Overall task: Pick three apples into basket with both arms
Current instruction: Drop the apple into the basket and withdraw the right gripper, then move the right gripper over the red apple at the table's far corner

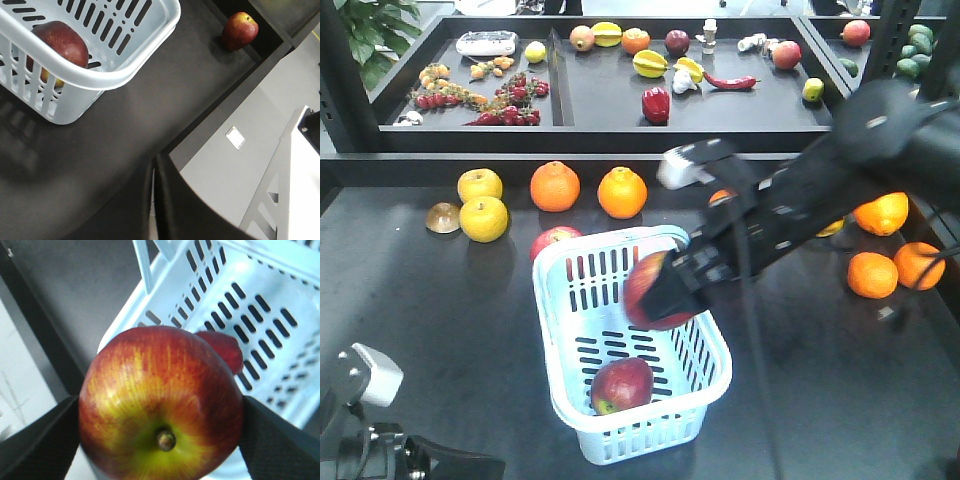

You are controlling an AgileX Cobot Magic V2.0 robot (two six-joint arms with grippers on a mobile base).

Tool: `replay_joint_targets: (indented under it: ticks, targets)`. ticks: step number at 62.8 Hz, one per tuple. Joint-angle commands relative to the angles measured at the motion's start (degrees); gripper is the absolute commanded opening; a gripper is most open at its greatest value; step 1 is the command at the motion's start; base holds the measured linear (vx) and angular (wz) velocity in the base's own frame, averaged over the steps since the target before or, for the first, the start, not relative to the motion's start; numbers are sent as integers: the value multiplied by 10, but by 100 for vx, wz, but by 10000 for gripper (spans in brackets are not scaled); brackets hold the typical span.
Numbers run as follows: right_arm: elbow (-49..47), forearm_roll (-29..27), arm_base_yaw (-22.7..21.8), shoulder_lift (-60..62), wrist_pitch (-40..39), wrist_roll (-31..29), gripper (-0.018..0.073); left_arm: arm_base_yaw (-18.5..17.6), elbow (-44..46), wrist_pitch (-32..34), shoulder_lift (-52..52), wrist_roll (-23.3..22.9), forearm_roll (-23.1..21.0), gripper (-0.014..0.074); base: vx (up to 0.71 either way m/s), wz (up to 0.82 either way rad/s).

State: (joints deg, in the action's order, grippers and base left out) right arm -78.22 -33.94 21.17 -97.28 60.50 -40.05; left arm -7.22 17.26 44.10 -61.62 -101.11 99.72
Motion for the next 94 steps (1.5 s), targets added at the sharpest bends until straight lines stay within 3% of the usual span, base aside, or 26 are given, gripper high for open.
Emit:
replay_joint_targets:
  ticks: [1, 14, 20, 24, 35, 43, 48, 56, 61, 71, 85, 94]
  targets:
    - [-15, -8, 22, 6, -45, 0, 236, 0, 12, 10, 7, -3, -30, -6, 0, 0]
    - [-15, -11, 45, -26, -76, 11, 627, 0, 12, 11, 7, -3, -30, -6, 0, 0]
    - [-15, -11, 47, -27, -79, 11, 726, 0, 12, 12, 7, -3, -30, -6, 0, 0]
    - [-15, -7, 47, -27, -81, 11, 728, 0, 12, 12, 7, -3, -30, -6, 0, 0]
    - [-15, 3, 47, -27, -81, 13, 692, 0, 12, 12, 7, -3, -30, -6, 0, 0]
    - [-15, 24, 44, -15, -43, 52, 585, 0, 12, 12, 7, -3, -30, -6, 0, 0]
    - [-15, 73, 38, 4, -6, 88, 464, 0, 12, 15, 7, -3, -30, -6, 0, 0]
    - [-15, 176, 12, 46, 49, 148, 183, 0, 12, 15, 7, -3, -30, -6, 0, 0]
    - [-15, 229, -21, 73, 68, 188, -15, 0, 12, 15, 7, -3, -30, -6, 0, 0]
    - [7, 287, -140, 113, 77, 264, -9, 0, 12, 15, 7, -3, -30, -6, 0, 0]
    - [114, 313, -343, 123, 70, 286, -2, 0, 12, 15, 7, -3, -30, -6, 0, 0]
    - [165, 305, -454, 123, 48, 266, 71, 0, 12, 15, 7, -3, -30, -6, 0, 0]
